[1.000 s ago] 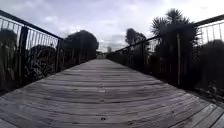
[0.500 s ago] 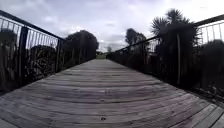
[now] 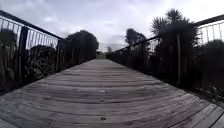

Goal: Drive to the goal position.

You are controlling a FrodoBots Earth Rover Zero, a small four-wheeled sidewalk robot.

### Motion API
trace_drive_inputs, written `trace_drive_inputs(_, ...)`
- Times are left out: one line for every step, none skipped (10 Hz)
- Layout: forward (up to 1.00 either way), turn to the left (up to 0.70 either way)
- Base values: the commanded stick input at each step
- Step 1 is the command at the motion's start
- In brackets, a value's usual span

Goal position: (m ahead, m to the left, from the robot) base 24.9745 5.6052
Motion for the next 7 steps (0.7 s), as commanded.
trace_drive_inputs(0.07, 0.00)
trace_drive_inputs(0.07, 0.00)
trace_drive_inputs(0.07, 0.00)
trace_drive_inputs(0.07, 0.00)
trace_drive_inputs(0.07, 0.00)
trace_drive_inputs(0.07, 0.00)
trace_drive_inputs(0.07, 0.00)
